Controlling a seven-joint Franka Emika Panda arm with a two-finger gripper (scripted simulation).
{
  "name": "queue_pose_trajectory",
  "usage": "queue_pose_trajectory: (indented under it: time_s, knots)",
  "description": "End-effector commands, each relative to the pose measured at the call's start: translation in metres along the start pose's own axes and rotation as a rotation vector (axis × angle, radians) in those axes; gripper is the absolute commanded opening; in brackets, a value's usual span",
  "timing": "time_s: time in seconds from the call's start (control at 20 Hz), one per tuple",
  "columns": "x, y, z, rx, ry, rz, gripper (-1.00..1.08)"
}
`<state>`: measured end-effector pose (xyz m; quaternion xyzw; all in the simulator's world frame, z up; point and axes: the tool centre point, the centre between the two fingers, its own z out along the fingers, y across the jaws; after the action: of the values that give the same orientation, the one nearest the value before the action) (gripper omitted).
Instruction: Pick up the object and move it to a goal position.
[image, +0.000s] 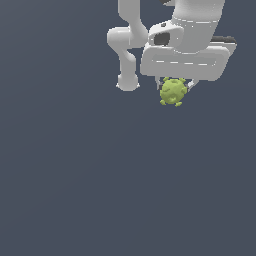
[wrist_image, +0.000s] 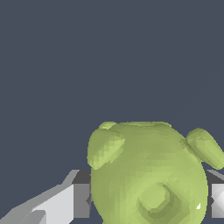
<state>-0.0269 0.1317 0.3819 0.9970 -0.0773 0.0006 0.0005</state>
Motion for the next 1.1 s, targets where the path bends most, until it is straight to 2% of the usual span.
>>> queue_pose_trajectory:
  time_s: [0.0, 0.5, 1.05]
  knots:
    - [0.002, -0.009, -0.019, 0.0, -0.001, 0.0, -1.0]
    - [0.01, -0.035, -0.067, 0.001, -0.001, 0.0, -1.0]
    - [0.013, -0.044, -0.083, 0.001, -0.001, 0.0, -1.0]
